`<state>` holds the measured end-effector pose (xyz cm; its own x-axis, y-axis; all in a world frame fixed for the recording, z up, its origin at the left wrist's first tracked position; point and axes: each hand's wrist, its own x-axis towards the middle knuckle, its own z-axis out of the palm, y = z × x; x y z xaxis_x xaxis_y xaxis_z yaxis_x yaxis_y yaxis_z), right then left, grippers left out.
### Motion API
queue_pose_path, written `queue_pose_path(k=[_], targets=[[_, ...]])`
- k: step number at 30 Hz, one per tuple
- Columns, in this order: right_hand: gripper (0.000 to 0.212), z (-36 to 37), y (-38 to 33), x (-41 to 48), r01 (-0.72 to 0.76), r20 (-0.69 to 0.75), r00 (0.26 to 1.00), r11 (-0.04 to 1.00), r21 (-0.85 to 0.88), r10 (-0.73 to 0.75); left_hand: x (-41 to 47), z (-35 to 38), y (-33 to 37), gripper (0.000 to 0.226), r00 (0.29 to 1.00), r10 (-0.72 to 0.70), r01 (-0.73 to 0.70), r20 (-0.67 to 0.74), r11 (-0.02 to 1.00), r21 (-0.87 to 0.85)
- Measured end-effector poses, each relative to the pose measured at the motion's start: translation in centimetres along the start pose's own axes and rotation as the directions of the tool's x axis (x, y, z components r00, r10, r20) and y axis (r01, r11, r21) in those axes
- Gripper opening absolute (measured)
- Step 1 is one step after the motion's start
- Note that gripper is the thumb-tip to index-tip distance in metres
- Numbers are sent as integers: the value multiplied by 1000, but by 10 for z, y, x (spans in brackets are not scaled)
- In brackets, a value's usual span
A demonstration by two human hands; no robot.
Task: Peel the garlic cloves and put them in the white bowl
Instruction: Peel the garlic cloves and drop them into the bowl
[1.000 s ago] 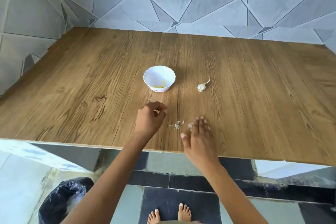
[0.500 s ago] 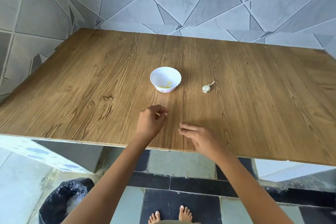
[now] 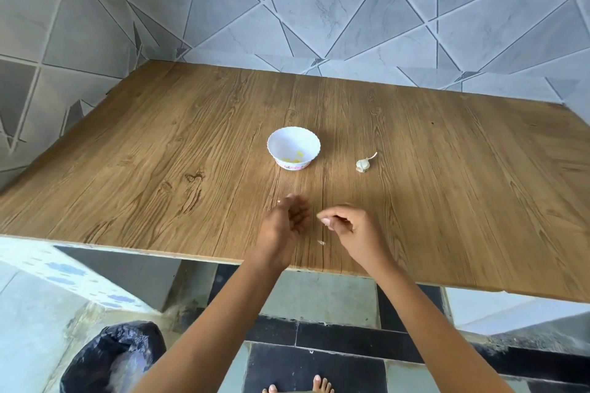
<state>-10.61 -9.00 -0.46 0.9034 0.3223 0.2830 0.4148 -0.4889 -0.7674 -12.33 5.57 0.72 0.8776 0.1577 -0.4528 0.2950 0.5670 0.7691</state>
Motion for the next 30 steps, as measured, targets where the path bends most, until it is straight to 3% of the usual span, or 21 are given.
queue_pose_path(k=[4,9,12,18,21,26,30], targets=[[12,7,-21,7,86,-40,995,996,0,-86,1,9,2,40,976,-216,218,33,947,-236],[10,16,-26,16,205,-5,978,970,-129,-207,-7,15,8,43,958,-279,284,67,887,-364],[20,16,-28,16,251,51,968,955,-158,-246,-7,15,11,42,956,-290,284,53,861,-422],[7,16,-26,21,218,24,975,947,-236,-219,-7,18,10,42,962,-267,263,51,868,-422],[19,16,-29,20,223,32,974,942,-251,-223,-4,17,8,43,963,-263,263,59,868,-420],[14,-3,-16,4,132,-111,981,972,-196,-156,3,10,10,46,965,-247,263,93,885,-383],[16,-10,2,-14,-14,43,999,964,-265,26,8,0,10,44,966,-245,259,86,878,-402]])
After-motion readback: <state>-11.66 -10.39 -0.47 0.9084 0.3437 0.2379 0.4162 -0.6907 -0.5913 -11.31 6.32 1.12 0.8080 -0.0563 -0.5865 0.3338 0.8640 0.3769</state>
